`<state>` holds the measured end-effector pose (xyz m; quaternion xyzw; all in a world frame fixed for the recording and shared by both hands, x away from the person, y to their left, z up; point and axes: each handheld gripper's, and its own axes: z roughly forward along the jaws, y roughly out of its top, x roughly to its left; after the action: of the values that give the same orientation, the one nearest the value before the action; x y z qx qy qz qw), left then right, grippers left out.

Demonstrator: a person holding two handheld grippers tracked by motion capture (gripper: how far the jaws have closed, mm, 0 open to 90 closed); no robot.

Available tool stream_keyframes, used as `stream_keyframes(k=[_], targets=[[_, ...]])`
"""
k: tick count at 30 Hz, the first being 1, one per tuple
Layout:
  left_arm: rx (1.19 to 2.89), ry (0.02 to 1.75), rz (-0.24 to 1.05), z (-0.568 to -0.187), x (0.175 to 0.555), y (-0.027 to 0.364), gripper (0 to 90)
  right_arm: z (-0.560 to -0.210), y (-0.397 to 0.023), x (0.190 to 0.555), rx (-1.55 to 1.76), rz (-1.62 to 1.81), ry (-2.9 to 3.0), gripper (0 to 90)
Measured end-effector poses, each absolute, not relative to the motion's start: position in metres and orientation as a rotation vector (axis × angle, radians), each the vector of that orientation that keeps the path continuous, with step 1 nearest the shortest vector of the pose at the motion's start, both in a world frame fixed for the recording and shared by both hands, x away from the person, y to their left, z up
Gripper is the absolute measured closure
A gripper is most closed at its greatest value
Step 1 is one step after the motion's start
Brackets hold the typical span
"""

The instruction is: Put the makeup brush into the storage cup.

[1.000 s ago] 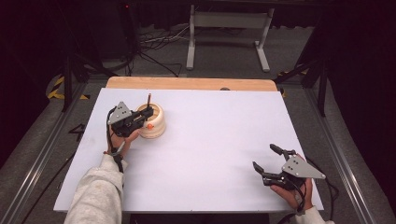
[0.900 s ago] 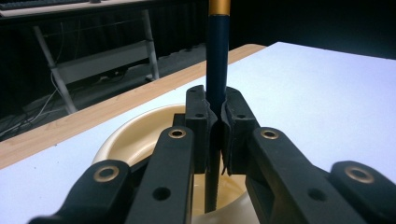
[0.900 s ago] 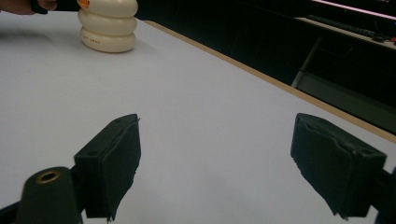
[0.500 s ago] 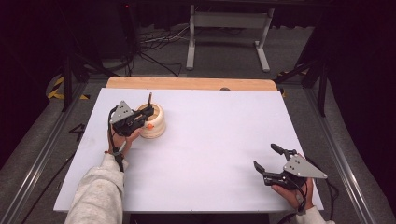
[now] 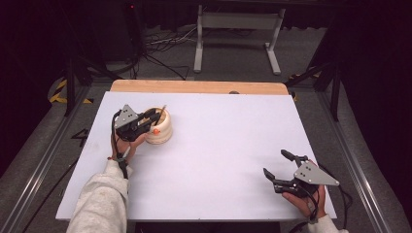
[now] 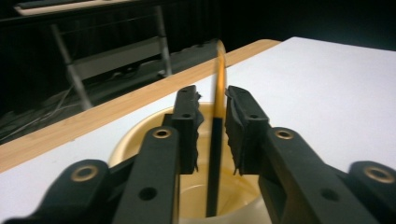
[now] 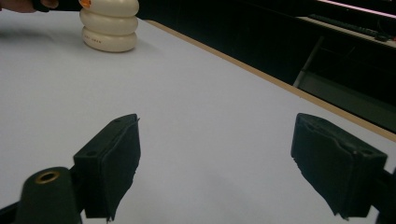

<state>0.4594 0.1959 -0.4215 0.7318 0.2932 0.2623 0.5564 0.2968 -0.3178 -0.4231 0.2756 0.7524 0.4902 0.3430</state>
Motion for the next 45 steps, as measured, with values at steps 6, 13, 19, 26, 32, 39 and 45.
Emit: stream_keyframes(k=[6, 13, 19, 26, 32, 39, 45], targets=[[1.731, 0.688, 0.656, -0.416, 0.455, 0.197, 65.2, -0.423, -0.317, 0.297, 0.715, 1.264, 1.956, 16.7], [1.722, 0.702, 0.697, -0.410, 0.450, 0.203, 50.5, -0.423, -0.317, 0.297, 0.716, 1.262, 1.956, 16.8], [1.698, 0.711, 0.733, -0.404, 0.444, 0.208, 38.3, -0.422, -0.318, 0.297, 0.712, 1.264, 1.950, 17.6], [1.691, 0.703, 0.755, -0.397, 0.437, 0.210, 24.8, -0.422, -0.318, 0.296, 0.716, 1.264, 1.946, 17.3], [1.699, 0.693, 0.775, -0.391, 0.430, 0.209, 14.6, -0.422, -0.317, 0.296, 0.711, 1.265, 1.946, 16.9], [1.699, 0.668, 0.778, -0.385, 0.422, 0.210, 9.9, -0.422, -0.317, 0.296, 0.713, 1.267, 1.947, 16.1], [1.696, 0.656, 0.774, -0.382, 0.416, 0.211, 6.6, -0.422, -0.315, 0.296, 0.708, 1.261, 1.954, 14.7]])
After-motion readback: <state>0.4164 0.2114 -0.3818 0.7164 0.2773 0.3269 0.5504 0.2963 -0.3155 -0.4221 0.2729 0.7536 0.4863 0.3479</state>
